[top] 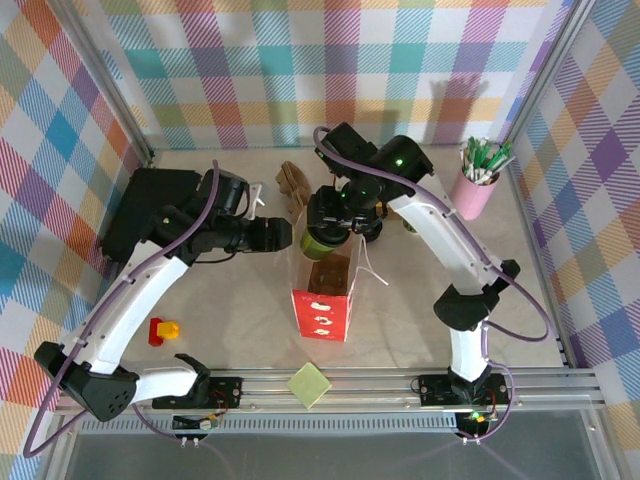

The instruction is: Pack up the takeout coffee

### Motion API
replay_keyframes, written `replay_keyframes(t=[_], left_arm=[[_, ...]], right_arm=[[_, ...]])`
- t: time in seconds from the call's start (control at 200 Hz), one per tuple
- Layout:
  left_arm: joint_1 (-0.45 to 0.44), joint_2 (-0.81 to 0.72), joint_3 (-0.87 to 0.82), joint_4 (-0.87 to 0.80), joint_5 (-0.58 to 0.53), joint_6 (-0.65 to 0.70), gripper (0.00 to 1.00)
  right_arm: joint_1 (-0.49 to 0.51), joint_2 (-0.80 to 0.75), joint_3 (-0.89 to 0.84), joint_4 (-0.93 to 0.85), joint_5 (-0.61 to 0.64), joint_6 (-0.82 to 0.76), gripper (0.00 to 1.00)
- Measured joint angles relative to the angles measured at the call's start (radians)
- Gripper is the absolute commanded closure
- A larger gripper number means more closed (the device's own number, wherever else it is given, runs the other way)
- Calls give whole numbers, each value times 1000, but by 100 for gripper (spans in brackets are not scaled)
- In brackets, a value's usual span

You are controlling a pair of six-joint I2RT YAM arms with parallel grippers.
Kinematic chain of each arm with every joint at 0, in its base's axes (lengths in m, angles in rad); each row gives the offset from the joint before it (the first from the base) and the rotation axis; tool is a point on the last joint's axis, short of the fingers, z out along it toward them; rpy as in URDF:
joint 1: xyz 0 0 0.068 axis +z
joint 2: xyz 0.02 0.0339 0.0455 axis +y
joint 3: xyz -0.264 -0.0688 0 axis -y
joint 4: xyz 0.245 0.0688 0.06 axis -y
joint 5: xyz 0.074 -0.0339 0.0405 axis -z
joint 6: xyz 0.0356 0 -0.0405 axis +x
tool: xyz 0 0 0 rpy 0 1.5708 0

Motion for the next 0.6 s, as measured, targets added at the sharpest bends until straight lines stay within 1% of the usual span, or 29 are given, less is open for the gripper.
replay_keyframes(t=[0.225, 0.45, 0.6], left_arm=[[-1, -5, -49, 21, 135, 12, 35], [-24, -47, -87, 29, 290, 120, 37], [-35, -73, -126, 29, 378, 172, 34]], right_arm=[[7, 51, -32, 0, 31, -16, 40], [7, 55, -69, 0, 56, -24, 41], [7, 55, -102, 0, 75, -31, 41]])
